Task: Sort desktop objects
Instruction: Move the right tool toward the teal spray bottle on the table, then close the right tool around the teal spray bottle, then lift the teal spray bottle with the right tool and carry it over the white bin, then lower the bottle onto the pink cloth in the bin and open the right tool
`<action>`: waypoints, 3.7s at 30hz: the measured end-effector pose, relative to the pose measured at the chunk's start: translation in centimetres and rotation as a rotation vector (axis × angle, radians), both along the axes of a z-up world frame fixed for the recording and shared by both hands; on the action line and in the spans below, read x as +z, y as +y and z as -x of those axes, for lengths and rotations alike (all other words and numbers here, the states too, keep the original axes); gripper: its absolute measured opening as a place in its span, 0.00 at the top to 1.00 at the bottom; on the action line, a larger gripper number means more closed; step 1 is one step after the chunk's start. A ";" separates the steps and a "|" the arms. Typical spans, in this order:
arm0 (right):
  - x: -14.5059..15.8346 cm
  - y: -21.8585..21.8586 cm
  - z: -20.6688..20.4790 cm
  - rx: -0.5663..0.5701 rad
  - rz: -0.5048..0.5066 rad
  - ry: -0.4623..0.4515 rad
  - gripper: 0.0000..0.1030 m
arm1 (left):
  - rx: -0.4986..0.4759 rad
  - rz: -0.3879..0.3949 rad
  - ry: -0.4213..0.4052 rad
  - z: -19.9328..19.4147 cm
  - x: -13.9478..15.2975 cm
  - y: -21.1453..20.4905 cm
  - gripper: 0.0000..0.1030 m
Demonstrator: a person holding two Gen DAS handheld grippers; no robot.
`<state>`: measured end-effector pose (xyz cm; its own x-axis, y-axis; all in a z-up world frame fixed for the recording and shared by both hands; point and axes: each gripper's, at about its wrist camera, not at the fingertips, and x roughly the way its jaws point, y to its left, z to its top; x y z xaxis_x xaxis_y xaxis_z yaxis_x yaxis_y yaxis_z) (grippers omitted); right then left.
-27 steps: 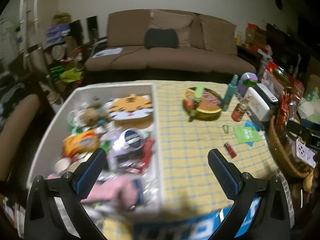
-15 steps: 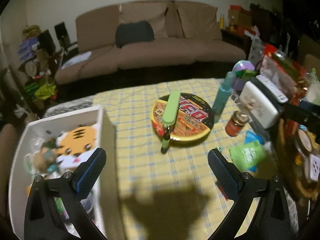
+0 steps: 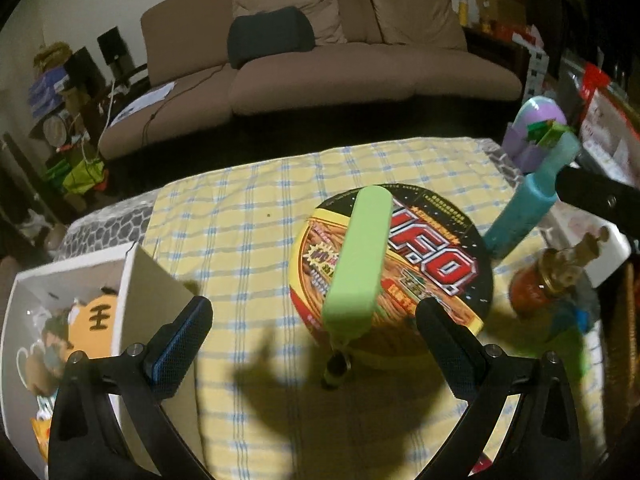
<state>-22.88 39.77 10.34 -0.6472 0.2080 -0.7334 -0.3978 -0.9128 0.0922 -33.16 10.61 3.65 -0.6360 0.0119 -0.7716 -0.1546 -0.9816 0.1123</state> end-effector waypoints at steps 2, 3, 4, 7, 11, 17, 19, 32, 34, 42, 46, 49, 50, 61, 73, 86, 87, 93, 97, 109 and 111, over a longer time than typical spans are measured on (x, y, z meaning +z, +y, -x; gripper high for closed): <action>-0.6 0.0 0.7 0.006 -0.014 -0.006 0.00 | -0.005 0.008 0.000 0.5 -0.3 0.0 0.00; -0.9 0.0 1.0 0.008 -0.018 -0.012 0.00 | -0.005 0.017 0.000 0.7 -0.5 0.1 0.00; -1.2 0.0 1.2 0.010 -0.025 -0.019 0.00 | -0.002 0.028 -0.002 1.0 -0.7 0.2 0.00; -1.9 0.1 1.9 0.010 -0.045 -0.033 0.00 | 0.005 0.032 0.010 1.0 -0.4 0.1 0.00; -2.8 0.1 3.2 0.014 -0.079 -0.077 0.28 | -0.017 -0.023 0.028 0.4 0.3 0.1 0.00; -2.6 -0.4 3.5 0.051 -0.116 -0.096 0.71 | -0.125 -0.095 0.047 -0.9 0.9 2.2 0.00; -1.7 -0.6 3.2 0.062 -0.126 -0.074 0.71 | -0.167 -0.099 0.055 -1.2 1.0 3.3 0.00; 7.0 -3.2 -2.4 0.246 0.139 -0.042 0.71 | -0.305 -0.156 0.160 -4.6 4.1 5.9 0.19; 7.3 -2.5 -3.3 0.227 0.263 -0.043 0.73 | -0.359 -0.157 0.154 -5.9 4.7 6.1 0.61; 10.2 -3.8 -6.8 0.248 0.422 -0.007 0.76 | -0.323 -0.123 0.305 -11.3 9.0 3.2 0.13; 12.5 -6.1 -9.0 0.287 0.415 -0.009 0.76 | -0.370 -0.091 0.410 -14.2 12.4 1.4 0.04; 14.7 -8.3 -11.0 0.336 0.406 -0.021 0.76 | -0.443 -0.056 0.429 -16.7 14.3 1.0 0.03; 15.2 -9.1 -11.6 0.352 0.410 -0.023 0.76 | -0.463 -0.039 0.442 -17.7 14.8 1.0 0.03; 20.5 -17.8 -19.5 0.489 0.338 -0.046 0.76 | -0.714 -0.029 0.340 -26.5 18.7 -0.9 0.58; 19.2 -29.3 -18.0 0.601 0.419 0.012 0.76 | -0.405 -0.297 0.234 -33.3 18.4 -12.3 0.65; 6.5 -42.8 -1.6 0.657 0.660 -0.129 0.76 | -0.178 -0.285 0.031 -28.1 11.6 -31.8 0.65; 5.6 -43.3 -1.1 0.658 0.674 -0.129 0.76 | -0.181 -0.276 0.020 -27.8 11.2 -32.6 0.65; 0.3 -43.4 -0.5 0.571 0.787 -0.120 0.76 | -0.272 -0.138 -0.070 -26.0 7.9 -33.5 0.62; -4.4 -42.2 -2.5 0.452 0.877 -0.112 0.76 | -0.419 0.028 -0.153 -25.7 5.2 -32.3 0.62; -12.8 -43.0 -5.7 0.146 1.196 0.013 0.76 | -0.652 0.324 -0.300 -24.8 3.1 -33.5 0.56; -12.5 -43.4 -5.7 0.109 1.177 0.026 0.76 | -0.656 0.343 -0.311 -24.6 3.0 -34.2 0.55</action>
